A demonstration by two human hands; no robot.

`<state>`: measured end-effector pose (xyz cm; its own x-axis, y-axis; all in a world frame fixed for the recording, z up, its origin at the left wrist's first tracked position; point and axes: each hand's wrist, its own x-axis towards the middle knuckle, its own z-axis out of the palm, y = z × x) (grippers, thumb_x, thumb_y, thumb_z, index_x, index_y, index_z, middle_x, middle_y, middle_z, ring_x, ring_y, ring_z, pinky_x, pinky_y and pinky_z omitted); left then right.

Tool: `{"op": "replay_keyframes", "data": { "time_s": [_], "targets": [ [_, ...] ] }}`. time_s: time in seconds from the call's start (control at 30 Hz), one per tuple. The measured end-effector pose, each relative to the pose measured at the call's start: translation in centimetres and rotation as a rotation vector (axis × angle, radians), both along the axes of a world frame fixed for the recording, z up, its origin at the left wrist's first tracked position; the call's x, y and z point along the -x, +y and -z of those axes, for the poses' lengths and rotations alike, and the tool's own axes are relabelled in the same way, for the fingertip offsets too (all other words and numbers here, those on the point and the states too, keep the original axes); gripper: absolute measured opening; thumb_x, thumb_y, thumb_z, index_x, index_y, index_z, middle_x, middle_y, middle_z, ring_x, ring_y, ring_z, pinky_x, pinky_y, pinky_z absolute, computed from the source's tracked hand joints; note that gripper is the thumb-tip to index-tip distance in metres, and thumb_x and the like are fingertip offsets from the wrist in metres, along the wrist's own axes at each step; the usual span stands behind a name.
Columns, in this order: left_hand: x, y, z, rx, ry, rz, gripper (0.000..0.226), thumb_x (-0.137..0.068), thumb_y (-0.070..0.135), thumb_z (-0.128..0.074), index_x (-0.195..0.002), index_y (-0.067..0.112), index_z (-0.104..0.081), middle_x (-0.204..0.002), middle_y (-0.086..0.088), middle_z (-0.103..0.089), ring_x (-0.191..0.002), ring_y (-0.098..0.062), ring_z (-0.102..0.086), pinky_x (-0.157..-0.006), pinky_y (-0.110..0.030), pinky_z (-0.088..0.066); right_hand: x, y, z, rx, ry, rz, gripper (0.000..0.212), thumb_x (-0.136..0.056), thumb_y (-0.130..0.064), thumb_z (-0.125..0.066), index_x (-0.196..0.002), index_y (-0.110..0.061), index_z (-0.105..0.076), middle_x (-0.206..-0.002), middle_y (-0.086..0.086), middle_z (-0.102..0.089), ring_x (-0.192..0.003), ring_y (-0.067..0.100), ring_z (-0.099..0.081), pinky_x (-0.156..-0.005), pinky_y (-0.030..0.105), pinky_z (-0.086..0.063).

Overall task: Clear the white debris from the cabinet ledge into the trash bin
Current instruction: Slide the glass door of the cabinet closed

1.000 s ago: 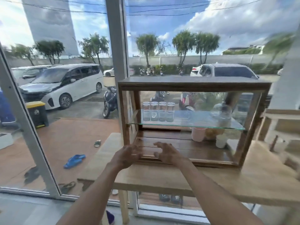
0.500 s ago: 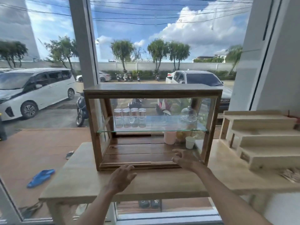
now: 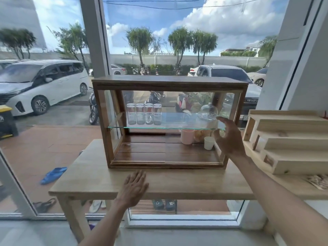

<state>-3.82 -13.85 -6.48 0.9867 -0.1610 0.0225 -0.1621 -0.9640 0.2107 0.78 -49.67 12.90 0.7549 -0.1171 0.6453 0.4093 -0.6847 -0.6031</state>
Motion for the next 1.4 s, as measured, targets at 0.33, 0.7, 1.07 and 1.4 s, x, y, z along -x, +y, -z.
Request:
{"op": "replay_keyframes", "data": {
  "time_s": [0.33,0.7,1.07,1.4],
  "targets": [
    [-0.1,-0.1,0.5,0.009,-0.028,-0.014,0.110,-0.065,0.077,0.032,-0.156,0.022,0.003,-0.165,0.003,0.008,-0.151,-0.014,0.013,-0.122,-0.037,0.008,-2.5,0.3,2.6,0.157,0.138,0.078,0.090,-0.088,-0.035,-0.061,-0.156,-0.030,-0.002,-0.166,-0.006,0.005,-0.153,0.018,0.000,-0.123,0.047,-0.014],
    [-0.3,-0.1,0.8,0.003,-0.053,-0.019,0.102,-0.071,0.073,0.028,-0.156,0.024,0.001,-0.165,0.005,0.006,-0.151,-0.012,0.012,-0.121,-0.035,0.009,-4.7,3.6,4.0,0.212,0.237,0.097,0.112,-0.085,-0.056,-0.059,-0.151,-0.025,0.025,-0.160,0.004,0.032,-0.148,0.025,0.026,-0.120,0.054,0.004],
    [-0.2,0.0,0.6,-0.012,-0.051,-0.020,0.100,-0.071,0.070,0.027,-0.156,0.024,0.001,-0.165,0.006,0.006,-0.151,-0.010,0.011,-0.120,-0.033,0.010,-4.2,8.7,4.4,0.172,0.210,-0.069,0.114,-0.085,-0.044,-0.064,-0.148,-0.031,0.030,-0.154,-0.007,0.042,-0.144,0.018,0.035,-0.116,0.048,0.012],
    [-0.2,0.0,0.7,-0.017,-0.058,-0.036,0.094,-0.074,0.068,0.023,-0.156,0.026,0.002,-0.165,0.007,0.005,-0.151,-0.009,0.009,-0.121,-0.034,0.007,-2.8,5.6,3.3,-0.455,-0.031,0.130,0.055,-0.087,-0.012,-0.055,-0.141,-0.022,-0.049,-0.144,0.001,-0.048,-0.132,0.014,-0.043,-0.108,0.030,-0.035]
  ]
}}
